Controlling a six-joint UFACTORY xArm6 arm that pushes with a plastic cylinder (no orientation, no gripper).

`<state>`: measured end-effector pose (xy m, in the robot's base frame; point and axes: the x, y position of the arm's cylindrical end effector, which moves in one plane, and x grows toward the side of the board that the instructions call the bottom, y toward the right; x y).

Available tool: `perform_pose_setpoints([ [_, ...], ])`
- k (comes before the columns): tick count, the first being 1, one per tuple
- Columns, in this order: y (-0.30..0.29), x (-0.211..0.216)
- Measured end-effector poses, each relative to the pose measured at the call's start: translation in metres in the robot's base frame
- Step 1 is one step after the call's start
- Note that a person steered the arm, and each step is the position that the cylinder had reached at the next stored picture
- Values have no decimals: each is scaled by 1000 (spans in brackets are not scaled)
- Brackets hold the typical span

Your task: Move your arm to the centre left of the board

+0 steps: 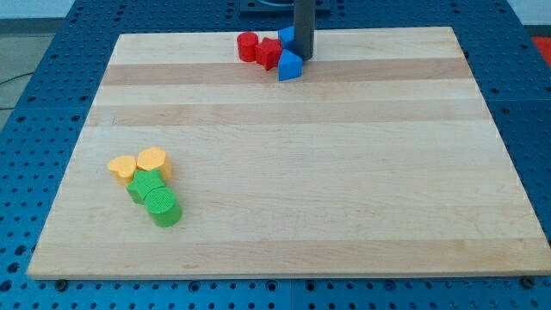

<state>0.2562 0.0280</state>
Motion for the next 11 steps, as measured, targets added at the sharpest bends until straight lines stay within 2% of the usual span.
perform_pose_setpoints([
  [3, 16, 2],
  [4, 16, 16],
  [5, 25, 115],
  [6, -1, 126],
  [7, -68, 115],
  [8, -102, 74],
  [9, -176, 99],
  [10, -298, 144],
  [11, -332, 165],
])
